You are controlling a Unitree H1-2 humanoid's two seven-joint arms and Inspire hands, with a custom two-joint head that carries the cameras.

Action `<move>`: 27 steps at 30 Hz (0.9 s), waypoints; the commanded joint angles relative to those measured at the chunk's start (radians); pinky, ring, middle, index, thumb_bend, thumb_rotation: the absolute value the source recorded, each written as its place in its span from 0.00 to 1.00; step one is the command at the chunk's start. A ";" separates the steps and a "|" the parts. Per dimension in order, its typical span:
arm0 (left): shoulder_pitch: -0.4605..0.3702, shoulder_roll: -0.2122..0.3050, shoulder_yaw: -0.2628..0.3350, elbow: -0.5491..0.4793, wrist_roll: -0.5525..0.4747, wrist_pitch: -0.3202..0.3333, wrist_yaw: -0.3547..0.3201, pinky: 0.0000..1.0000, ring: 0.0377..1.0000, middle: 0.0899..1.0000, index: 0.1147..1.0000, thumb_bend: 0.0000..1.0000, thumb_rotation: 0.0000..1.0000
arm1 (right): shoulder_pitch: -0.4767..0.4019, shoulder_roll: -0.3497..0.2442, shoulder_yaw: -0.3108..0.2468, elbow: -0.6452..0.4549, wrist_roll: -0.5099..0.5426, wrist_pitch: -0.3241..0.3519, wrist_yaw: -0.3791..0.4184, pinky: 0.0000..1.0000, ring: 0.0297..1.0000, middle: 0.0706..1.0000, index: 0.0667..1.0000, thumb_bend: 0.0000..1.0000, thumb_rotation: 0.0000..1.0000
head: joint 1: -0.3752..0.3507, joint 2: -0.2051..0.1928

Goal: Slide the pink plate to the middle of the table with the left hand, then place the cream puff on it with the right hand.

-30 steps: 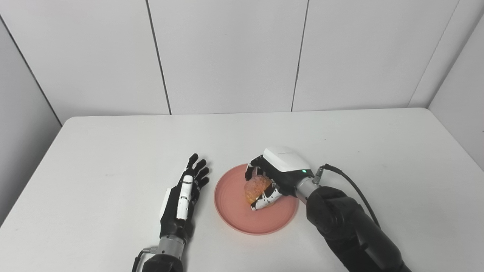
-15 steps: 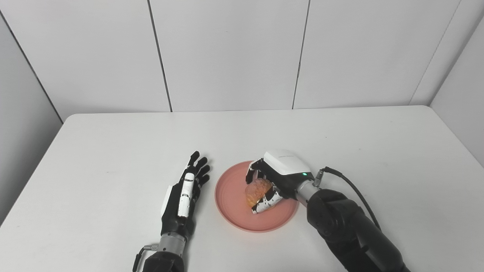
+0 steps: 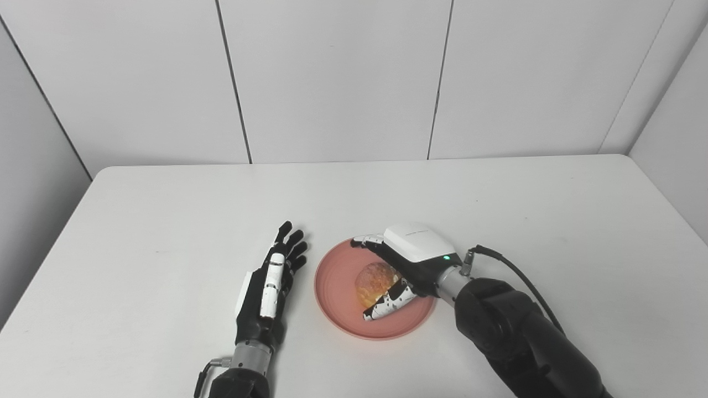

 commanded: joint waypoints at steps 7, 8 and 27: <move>0.037 -0.003 -0.003 0.030 0.002 0.053 0.007 0.92 0.92 0.92 0.92 0.43 1.00 | -0.033 -0.001 -0.035 -0.050 0.019 -0.054 -0.007 0.80 0.85 0.90 0.94 0.88 0.54 | 0.001 -0.002; 0.037 -0.003 -0.003 0.031 0.002 0.052 0.006 0.92 0.92 0.93 0.92 0.43 1.00 | -0.031 -0.001 -0.039 -0.057 0.020 -0.055 -0.008 0.80 0.85 0.90 0.94 0.88 0.54 | 0.000 -0.002; 0.054 0.018 -0.006 0.005 0.017 0.031 -0.001 0.92 0.93 0.94 0.94 0.44 1.00 | 0.168 0.093 -0.324 -0.179 0.255 -0.066 -0.201 0.75 0.91 0.99 1.00 0.86 0.77 | -0.012 0.007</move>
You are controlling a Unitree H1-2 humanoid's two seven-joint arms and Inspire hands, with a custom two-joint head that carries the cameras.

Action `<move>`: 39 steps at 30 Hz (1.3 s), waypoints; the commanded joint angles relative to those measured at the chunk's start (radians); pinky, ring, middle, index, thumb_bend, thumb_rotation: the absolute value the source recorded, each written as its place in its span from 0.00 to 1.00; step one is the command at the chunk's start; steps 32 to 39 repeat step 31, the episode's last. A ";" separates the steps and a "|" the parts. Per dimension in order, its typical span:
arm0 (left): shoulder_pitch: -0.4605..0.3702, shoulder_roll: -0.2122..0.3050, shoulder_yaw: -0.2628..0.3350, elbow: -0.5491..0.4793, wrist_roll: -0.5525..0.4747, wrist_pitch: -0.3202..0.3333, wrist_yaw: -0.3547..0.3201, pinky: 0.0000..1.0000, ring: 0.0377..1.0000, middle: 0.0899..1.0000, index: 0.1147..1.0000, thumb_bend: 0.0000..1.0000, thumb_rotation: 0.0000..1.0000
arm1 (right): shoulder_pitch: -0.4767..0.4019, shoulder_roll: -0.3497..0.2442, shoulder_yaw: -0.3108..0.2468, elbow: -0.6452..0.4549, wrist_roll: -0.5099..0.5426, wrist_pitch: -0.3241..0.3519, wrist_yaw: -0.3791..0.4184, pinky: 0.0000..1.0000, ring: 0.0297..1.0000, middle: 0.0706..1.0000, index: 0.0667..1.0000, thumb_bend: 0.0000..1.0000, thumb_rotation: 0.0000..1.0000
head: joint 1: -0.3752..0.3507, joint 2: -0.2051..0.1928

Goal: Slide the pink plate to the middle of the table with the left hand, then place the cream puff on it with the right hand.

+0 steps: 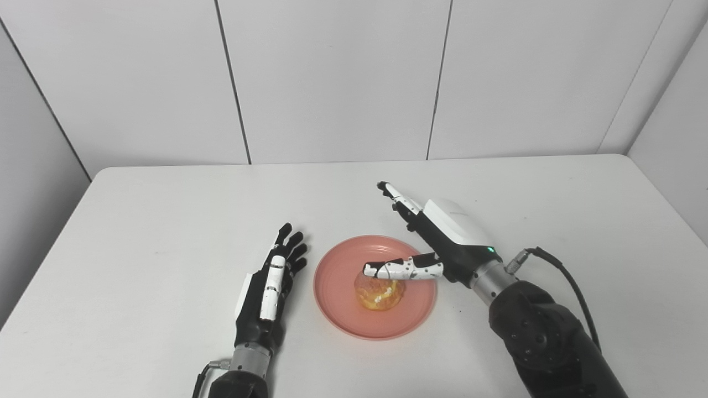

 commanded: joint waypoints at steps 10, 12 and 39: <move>0.066 0.028 -0.008 -0.010 0.011 0.047 -0.002 0.94 0.94 0.95 0.95 0.43 1.00 | 0.148 0.084 -0.085 0.002 0.165 -0.064 -0.154 0.86 0.95 1.00 1.00 0.83 0.96 | 0.001 0.013; 0.071 0.030 -0.007 -0.013 0.011 0.045 -0.001 0.94 0.94 0.95 0.95 0.43 1.00 | 0.170 0.097 -0.085 0.015 0.190 -0.082 -0.176 0.89 0.96 1.00 1.00 0.82 0.99 | 0.004 0.016; 0.085 0.055 -0.001 -0.027 0.024 0.025 -0.001 0.95 0.94 0.95 0.95 0.44 1.00 | 0.240 0.168 -0.131 0.242 0.436 -0.280 -0.277 0.94 0.98 1.00 1.00 0.58 1.00 | 0.024 0.033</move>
